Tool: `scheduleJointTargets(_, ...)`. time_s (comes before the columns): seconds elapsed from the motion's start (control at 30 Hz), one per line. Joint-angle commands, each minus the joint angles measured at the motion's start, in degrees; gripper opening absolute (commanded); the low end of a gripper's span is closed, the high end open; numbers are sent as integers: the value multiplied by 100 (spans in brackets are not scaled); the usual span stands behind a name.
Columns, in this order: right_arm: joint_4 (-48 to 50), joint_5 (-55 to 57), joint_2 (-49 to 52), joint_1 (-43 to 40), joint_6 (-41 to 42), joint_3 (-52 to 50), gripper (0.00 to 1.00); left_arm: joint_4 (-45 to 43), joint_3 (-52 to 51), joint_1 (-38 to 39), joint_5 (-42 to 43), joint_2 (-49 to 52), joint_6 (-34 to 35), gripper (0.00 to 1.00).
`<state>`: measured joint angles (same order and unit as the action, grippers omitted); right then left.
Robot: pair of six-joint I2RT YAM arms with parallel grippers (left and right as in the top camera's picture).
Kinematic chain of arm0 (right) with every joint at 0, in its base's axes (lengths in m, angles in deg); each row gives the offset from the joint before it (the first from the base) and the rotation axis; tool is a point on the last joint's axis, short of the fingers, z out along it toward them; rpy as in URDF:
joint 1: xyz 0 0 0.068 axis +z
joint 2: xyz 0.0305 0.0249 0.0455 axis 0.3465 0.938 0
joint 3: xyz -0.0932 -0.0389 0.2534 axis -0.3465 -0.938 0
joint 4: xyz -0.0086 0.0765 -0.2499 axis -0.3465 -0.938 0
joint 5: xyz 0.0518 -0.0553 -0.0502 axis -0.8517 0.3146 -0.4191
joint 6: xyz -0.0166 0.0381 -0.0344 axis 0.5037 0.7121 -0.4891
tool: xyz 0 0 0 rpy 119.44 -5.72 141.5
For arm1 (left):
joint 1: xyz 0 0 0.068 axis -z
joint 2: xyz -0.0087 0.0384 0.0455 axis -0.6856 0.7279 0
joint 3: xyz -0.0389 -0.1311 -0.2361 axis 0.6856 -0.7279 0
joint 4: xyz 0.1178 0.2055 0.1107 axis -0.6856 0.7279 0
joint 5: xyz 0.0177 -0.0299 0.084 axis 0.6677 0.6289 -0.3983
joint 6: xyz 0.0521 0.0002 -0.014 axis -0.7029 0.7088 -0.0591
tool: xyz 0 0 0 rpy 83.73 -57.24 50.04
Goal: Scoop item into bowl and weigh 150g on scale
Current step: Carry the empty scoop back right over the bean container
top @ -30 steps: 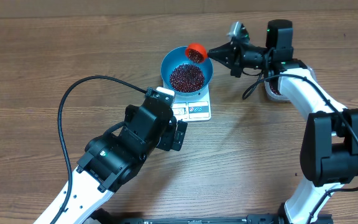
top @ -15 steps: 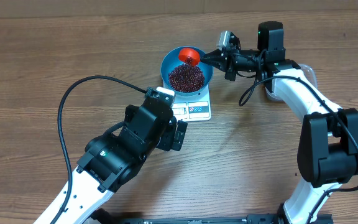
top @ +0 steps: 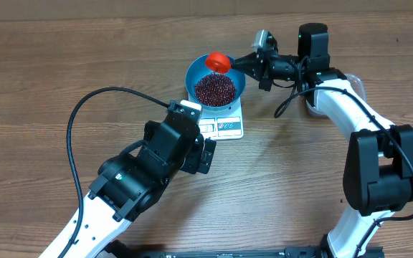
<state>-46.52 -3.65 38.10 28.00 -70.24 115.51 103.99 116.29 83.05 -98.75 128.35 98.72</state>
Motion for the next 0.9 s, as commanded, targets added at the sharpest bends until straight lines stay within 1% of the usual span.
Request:
scheduleJointTargets(0.0, 337, 17, -151, -140, 1255, 125, 4, -24, -9, -2, 26, 31, -107, 99)
scheduleJointTargets(0.1, 562, 20, -334, -254, 1945, 125, 4, -24, -9, -2, 28, 31, -107, 100)
scheduleJointTargets(0.23, 581, 17, -601, -463, 2817, 125, 4, -24, -9, -2, 28, 31, -107, 100)
scheduleJointTargets(0.4, 570, -13, -804, -780, 4363, 125, 4, -24, -9, -2, 28, 31, -107, 99)
scheduleJointTargets(0.5, 560, -330, -901, -1008, 5031, 125, 4, -24, -9, -2, 28, 31, -107, 100)
scheduleJointTargets(0.67, 376, -658, -1010, -1276, 5545, 125, 4, -24, -9, -2, 26, 31, -107, 99)
scheduleJointTargets(0.87, -411, -389, -1078, -1547, 5552, 125, 4, -24, -9, -2, 28, 31, -107, 99)
